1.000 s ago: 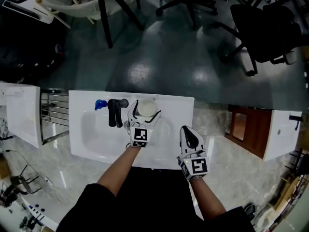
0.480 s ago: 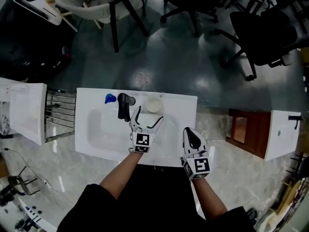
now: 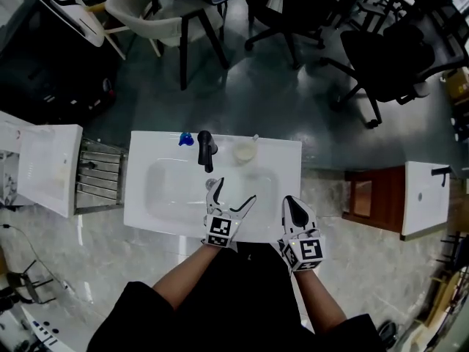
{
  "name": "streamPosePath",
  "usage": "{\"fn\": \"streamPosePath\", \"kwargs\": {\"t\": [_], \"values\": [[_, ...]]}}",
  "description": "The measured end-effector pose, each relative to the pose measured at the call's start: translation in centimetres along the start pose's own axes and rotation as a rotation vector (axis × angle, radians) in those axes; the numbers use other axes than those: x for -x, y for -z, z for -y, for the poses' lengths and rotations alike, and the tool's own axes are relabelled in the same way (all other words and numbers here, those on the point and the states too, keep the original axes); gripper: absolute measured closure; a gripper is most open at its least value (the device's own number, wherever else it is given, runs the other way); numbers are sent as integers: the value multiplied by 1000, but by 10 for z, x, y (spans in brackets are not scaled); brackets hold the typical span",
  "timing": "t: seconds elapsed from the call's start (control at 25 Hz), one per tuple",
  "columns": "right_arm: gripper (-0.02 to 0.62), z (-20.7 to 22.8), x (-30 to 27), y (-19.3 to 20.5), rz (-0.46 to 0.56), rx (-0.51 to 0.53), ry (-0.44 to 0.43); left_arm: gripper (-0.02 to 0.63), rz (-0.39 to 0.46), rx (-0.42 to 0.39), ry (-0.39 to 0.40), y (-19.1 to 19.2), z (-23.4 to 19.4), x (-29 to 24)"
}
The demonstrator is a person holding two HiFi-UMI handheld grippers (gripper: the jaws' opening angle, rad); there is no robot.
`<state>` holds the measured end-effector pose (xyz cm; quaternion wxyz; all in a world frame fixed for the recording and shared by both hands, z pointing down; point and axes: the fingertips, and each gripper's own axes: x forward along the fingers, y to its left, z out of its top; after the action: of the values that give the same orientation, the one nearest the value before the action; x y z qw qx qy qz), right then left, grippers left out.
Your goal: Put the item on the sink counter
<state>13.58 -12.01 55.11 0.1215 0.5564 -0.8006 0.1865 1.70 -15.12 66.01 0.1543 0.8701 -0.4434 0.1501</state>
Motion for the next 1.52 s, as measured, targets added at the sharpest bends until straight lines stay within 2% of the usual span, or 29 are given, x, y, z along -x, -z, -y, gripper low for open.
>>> {"fn": "streamPosePath", "kwargs": {"t": [0.2, 0.36, 0.6, 0.76, 1.08, 1.16, 1.2, 1.28, 1.4, 1.48, 1.52], "values": [[563, -51, 31, 19, 13, 21, -36, 135, 42, 15, 37, -13, 21, 68], [563, -93, 58, 22, 21, 91, -67, 135, 70, 25, 8, -20, 25, 118], [563, -139, 86, 31, 42, 95, -90, 135, 129, 40, -35, -26, 20, 195], [563, -163, 101, 30, 49, 101, -101, 135, 171, 80, -71, -36, 15, 245], [563, -208, 127, 11, 98, 52, -102, 137, 174, 146, -62, -41, 10, 288], [563, -217, 133, 14, 92, 55, -112, 142, 161, 113, -21, -41, 18, 289], [563, -220, 136, 15, 87, 58, -115, 170, 160, 75, -3, -42, 23, 290], [563, -225, 140, 18, 78, 70, -128, 290, 177, 33, 12, -45, 28, 297], [563, -231, 139, 19, 76, 95, -140, 447, 245, 103, 16, -53, 22, 313], [563, -230, 138, 12, 76, 105, -115, 549, 247, 127, 8, -56, 22, 318], [563, -228, 139, 7, 78, 113, -97, 563, 234, 126, 3, -56, 25, 319]]}}
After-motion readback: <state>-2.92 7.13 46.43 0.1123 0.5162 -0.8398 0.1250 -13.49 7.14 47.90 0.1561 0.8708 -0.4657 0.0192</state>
